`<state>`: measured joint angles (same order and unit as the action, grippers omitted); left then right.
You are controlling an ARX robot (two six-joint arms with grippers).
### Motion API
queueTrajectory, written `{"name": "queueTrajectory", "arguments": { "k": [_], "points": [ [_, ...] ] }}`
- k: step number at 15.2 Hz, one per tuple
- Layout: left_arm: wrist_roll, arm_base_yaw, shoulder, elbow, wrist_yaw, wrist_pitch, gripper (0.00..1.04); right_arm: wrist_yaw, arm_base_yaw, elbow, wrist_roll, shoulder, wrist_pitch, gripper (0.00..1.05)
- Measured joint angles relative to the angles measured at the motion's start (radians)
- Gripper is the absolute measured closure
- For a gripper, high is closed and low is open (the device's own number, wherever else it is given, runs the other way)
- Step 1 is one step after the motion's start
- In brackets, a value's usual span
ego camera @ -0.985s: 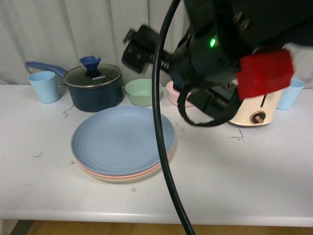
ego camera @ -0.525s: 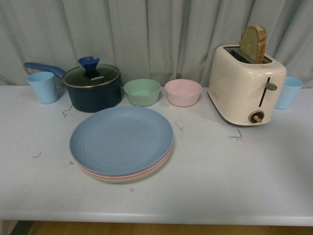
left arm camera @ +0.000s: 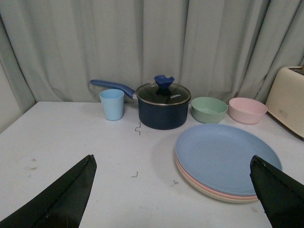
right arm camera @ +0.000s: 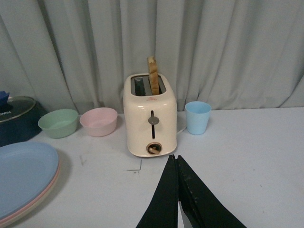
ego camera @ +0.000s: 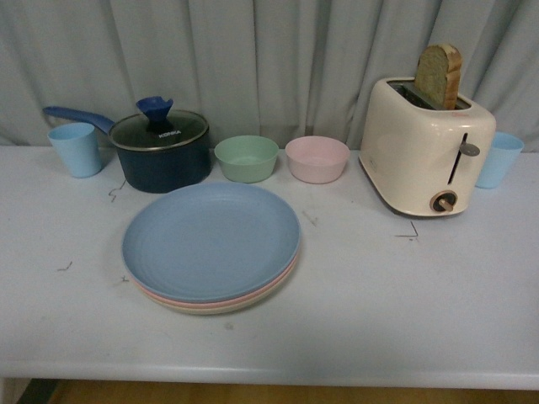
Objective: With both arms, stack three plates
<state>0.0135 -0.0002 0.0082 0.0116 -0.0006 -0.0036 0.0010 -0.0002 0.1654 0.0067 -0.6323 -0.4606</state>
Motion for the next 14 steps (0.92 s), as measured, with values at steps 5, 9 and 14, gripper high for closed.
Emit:
{"name": "queueTrajectory", "arguments": {
  "k": [5,9,14],
  "points": [
    [0.000,0.000,0.000,0.000,0.000,0.000,0.07,0.000,0.000,-0.085,0.000,0.152,0.064,1.03],
    [0.000,0.000,0.000,0.000,0.000,0.000,0.07,0.000,0.000,-0.118,0.000,0.255,0.132,1.03],
    [0.000,0.000,0.000,0.000,0.000,0.000,0.07,0.000,0.000,-0.154,0.000,0.368,0.190,1.03]
  ]
}}
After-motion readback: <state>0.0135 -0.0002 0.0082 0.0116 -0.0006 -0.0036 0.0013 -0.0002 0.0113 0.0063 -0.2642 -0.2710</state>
